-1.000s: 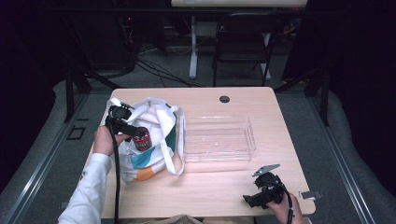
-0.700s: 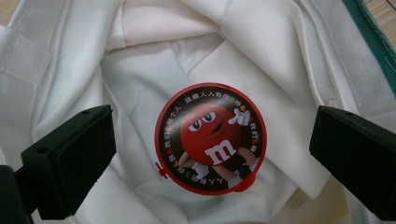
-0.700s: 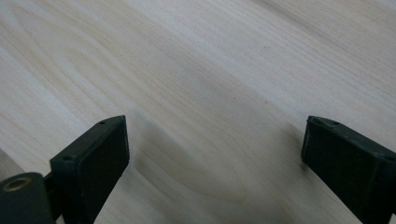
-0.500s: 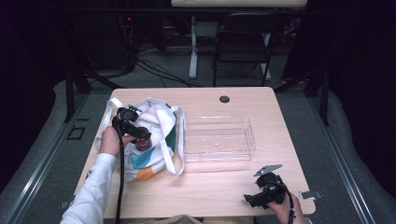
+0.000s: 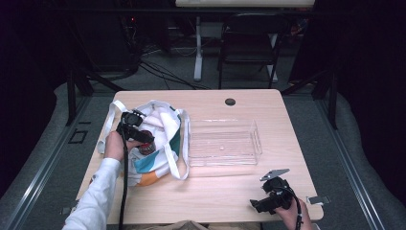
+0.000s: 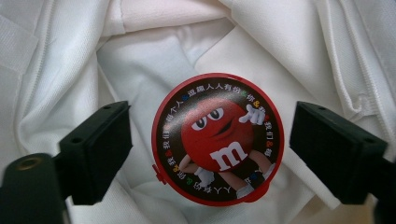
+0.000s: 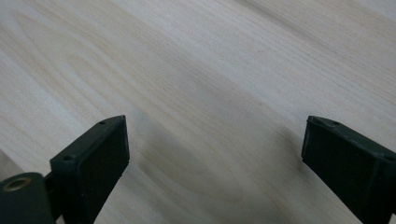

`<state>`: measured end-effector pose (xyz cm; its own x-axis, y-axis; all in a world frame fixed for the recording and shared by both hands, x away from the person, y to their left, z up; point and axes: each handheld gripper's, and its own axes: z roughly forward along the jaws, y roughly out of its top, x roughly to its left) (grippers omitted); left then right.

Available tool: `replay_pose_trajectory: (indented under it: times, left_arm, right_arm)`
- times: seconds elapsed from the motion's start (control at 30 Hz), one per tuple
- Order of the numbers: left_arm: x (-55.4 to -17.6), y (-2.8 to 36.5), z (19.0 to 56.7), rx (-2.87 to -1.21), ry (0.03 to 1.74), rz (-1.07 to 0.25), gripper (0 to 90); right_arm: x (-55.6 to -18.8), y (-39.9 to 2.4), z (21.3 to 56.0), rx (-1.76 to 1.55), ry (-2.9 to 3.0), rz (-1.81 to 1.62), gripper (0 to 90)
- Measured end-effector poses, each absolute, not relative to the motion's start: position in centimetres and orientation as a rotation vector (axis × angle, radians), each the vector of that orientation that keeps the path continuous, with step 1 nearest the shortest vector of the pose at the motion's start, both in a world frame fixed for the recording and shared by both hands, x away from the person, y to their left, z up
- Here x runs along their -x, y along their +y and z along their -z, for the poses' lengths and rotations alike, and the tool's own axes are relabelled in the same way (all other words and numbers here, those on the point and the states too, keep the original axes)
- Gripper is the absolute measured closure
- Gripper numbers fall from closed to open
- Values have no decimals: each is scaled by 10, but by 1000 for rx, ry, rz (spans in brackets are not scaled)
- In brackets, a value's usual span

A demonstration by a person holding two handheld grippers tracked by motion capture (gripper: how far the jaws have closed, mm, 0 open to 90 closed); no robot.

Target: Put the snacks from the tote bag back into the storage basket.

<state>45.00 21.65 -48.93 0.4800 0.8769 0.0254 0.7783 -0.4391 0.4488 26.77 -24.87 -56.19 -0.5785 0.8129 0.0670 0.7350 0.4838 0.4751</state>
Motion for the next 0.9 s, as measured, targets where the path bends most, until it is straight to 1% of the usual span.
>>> replay_pose_trajectory:
  times: [0.23, 0.33, 0.4, 0.9]
  left_arm:
    - [-450, 215, 495, -2384, 1405, -360, 167]
    - [-450, 212, 496, -2405, 1398, -360, 203]
    - [-450, 211, 497, -2404, 1397, -352, 252]
    - [-448, 213, 497, -2401, 1377, -359, 258]
  right_arm:
    - [-268, -249, 561, -1341, 2556, -684, 70]
    - [-267, -249, 561, -1344, 2552, -684, 70]
    - [-267, -249, 561, -1343, 2551, -692, 70]
    - [-267, -251, 559, -1343, 2546, -712, 71]
